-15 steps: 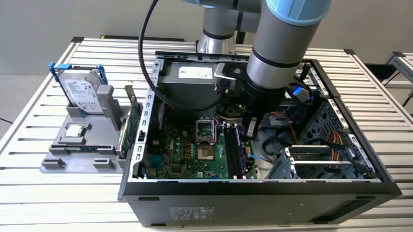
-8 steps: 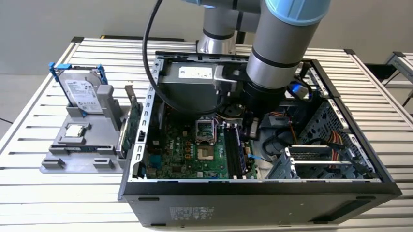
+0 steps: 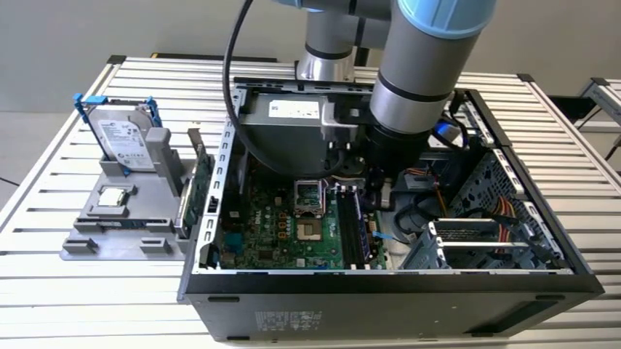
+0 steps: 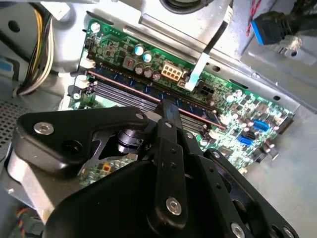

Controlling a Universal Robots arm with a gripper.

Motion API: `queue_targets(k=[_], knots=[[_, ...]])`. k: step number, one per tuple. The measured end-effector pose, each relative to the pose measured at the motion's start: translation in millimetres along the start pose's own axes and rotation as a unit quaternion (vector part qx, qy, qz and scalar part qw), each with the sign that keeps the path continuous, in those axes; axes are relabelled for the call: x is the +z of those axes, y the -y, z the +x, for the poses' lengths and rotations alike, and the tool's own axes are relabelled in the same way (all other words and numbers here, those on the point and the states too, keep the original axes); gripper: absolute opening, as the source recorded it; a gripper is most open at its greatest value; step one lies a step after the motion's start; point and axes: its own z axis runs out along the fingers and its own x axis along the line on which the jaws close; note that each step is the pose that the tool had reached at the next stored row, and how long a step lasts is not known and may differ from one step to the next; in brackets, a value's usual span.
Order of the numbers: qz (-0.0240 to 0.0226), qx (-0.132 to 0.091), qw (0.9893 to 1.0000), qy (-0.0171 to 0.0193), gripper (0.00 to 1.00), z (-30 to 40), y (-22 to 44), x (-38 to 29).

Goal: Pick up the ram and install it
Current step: 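Press down the ram until it locks into place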

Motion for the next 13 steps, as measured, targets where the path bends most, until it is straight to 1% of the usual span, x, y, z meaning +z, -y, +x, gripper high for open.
queue_targets(k=[3,7,9,13], knots=[[0.0004,-0.019,0.9998,-0.0001,0.0,-0.1,-0.4,0.2],[0.0007,-0.041,0.9992,-0.0003,0.0,-0.2,-1.0,0.4],[0.0008,-0.046,0.9989,-0.0004,0.0,-0.2,-1.2,0.5],[0.0009,-0.048,0.9989,-0.0004,0.0,-0.2,-1.2,0.6]])
